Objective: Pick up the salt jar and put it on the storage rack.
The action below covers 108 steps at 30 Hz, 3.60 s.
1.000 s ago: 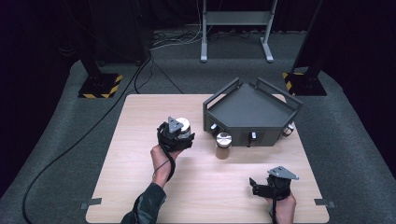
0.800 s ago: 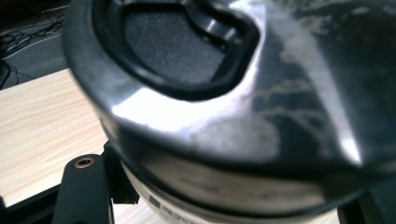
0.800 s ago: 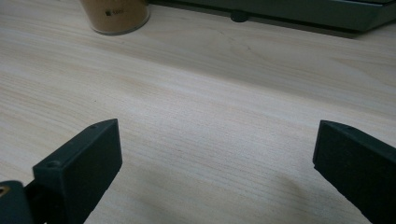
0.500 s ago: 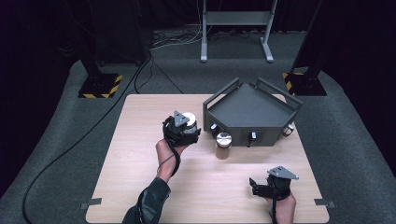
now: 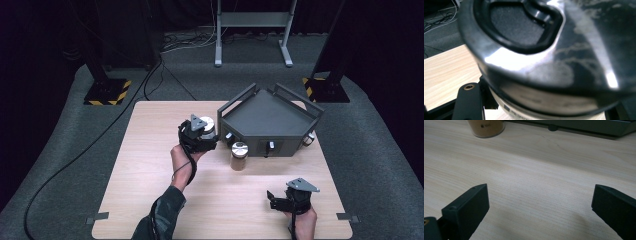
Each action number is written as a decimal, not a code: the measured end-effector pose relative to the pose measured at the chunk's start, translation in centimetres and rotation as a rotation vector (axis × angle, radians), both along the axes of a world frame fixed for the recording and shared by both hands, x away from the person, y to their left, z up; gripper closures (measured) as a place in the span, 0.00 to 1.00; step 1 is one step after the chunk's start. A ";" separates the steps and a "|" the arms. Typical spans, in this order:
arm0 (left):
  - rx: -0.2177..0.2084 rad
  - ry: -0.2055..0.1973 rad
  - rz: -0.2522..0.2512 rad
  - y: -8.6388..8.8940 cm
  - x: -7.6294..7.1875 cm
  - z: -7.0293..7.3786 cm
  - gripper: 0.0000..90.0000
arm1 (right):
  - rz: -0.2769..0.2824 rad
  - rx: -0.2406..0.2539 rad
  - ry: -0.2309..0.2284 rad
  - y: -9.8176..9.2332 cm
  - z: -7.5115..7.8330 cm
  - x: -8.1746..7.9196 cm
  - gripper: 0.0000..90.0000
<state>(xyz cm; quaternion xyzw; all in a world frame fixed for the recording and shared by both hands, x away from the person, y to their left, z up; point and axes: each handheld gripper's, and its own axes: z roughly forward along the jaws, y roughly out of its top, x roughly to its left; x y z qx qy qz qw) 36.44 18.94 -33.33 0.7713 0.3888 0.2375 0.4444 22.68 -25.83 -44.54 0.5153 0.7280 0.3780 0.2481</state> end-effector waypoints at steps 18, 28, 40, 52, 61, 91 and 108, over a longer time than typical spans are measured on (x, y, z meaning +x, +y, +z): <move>0.009 0.001 -0.022 -1.7 1.2 1.1 0.35 | 0.002 0.002 -0.003 -0.1 0.0 -0.1 0.01; 0.009 -0.006 -0.019 -2.4 1.8 1.7 0.35 | -0.001 0.000 -0.005 0.0 0.0 -0.1 0.01; 0.002 -0.007 -0.024 -3.4 2.6 2.2 0.35 | 0.000 0.001 -0.004 0.0 0.0 -0.1 0.01; 0.010 -0.013 -0.034 -4.8 3.4 2.9 0.35 | 0.001 -0.001 -0.003 0.0 0.0 -0.1 0.01; 0.017 -0.013 -0.045 -5.9 4.0 3.4 0.35 | 0.003 -0.001 -0.003 0.0 0.0 0.0 0.01; 0.032 -0.002 -0.070 -9.1 5.8 4.0 0.35 | 0.009 0.000 -0.005 -0.1 0.0 -0.1 0.01; 0.047 0.008 -0.076 -10.9 6.6 3.7 0.35 | 0.012 0.000 -0.009 -0.1 -0.1 -0.2 0.01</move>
